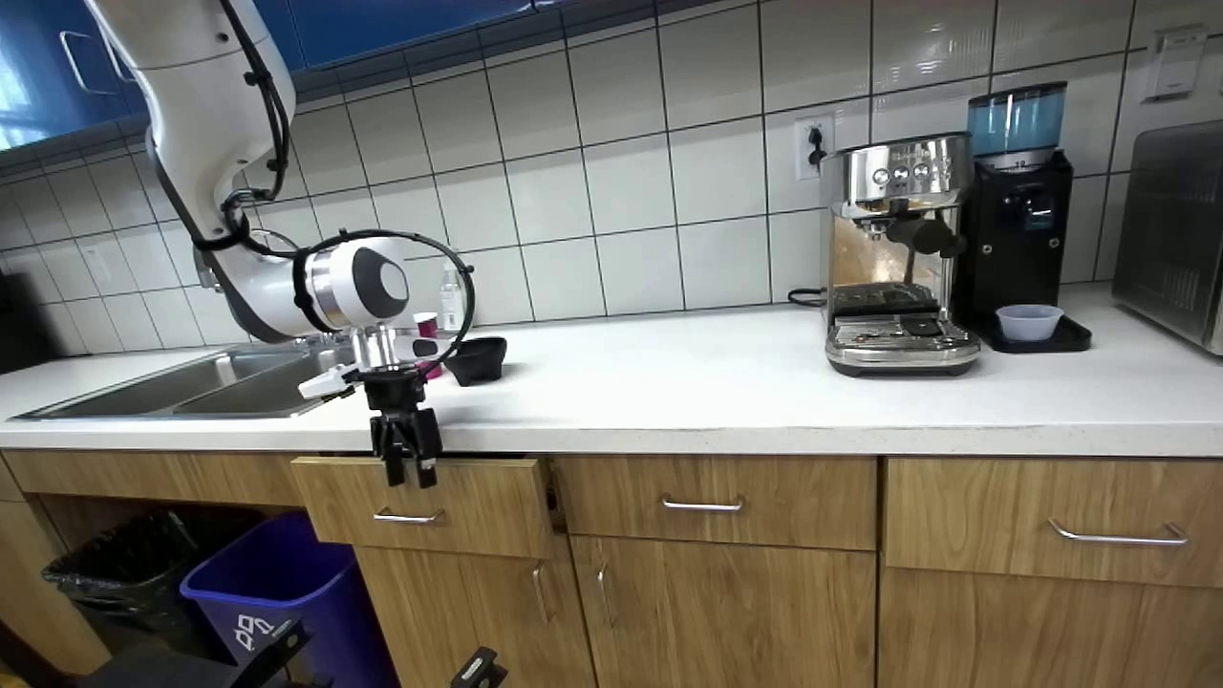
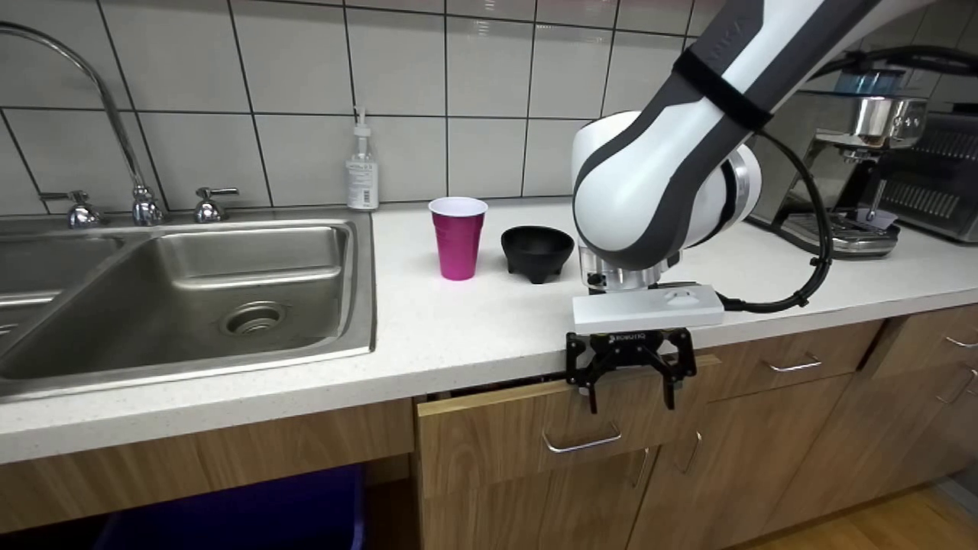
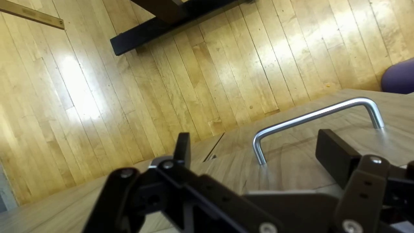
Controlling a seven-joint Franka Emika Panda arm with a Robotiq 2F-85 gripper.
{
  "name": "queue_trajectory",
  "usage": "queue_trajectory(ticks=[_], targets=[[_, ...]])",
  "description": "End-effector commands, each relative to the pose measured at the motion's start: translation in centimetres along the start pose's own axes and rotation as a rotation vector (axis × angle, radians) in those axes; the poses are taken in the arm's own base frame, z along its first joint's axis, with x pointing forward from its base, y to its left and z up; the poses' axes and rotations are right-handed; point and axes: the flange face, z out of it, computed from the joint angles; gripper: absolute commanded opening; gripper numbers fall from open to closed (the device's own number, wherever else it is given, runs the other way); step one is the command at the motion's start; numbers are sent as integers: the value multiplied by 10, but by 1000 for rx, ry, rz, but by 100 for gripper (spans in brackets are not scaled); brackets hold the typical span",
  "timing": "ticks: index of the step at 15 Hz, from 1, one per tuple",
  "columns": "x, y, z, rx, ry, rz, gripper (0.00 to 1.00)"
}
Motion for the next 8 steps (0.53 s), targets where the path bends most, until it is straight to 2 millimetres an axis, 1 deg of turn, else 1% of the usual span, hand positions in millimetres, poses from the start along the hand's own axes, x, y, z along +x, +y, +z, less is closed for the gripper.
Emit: queue_trajectory(ticks=[1,5,8], targets=[[20,-4,-13,17,59,24,100],[12,0,-15,44,70,23,100],[9,-1,-14,75,127,39,100]])
